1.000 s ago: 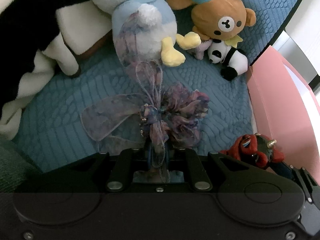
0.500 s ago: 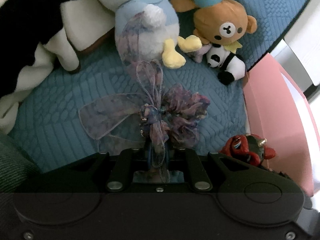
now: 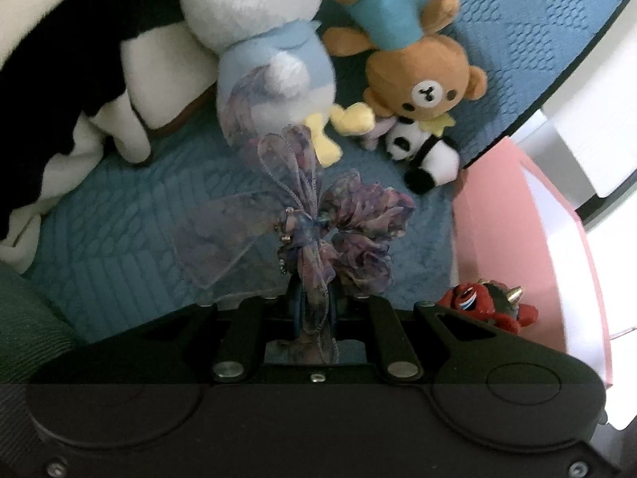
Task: Organize objects
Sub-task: 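Lift the red robot with the right tool while the left tool lifts the purple bow, then carry the robot and bow with both tools over the pink box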
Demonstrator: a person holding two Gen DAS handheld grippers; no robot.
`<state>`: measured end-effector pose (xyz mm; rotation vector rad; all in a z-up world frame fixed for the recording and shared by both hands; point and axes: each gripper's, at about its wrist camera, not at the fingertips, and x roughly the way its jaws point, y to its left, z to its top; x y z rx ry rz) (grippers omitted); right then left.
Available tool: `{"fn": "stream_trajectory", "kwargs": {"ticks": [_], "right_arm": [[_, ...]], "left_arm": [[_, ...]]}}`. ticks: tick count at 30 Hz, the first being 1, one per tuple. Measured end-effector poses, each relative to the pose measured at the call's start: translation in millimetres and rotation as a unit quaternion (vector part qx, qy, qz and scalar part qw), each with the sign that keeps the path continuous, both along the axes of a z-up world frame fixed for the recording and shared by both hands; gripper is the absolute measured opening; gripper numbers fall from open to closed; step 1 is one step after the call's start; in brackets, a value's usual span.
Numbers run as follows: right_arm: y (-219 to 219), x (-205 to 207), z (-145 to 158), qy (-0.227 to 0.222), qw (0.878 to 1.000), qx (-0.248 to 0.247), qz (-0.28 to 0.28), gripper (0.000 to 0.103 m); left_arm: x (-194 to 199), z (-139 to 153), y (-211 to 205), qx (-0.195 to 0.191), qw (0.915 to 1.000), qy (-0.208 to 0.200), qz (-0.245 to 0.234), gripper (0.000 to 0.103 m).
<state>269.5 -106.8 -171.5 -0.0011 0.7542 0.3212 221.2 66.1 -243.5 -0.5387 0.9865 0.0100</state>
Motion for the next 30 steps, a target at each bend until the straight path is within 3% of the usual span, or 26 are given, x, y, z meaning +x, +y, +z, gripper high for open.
{"fn": "stream_trajectory", "kwargs": {"ticks": [13,30], "right_arm": [[-20,8,67,-0.005,1.0,0.016,0.003,0.059],[-28,24,146,-0.042,0.998,0.033,0.023,0.059]], "left_arm": [[-1,49,-4,-0.015,0.9998,0.0,-0.014,0.012],[23,135,-26,0.001,0.9977,-0.045,-0.051,0.012]]}}
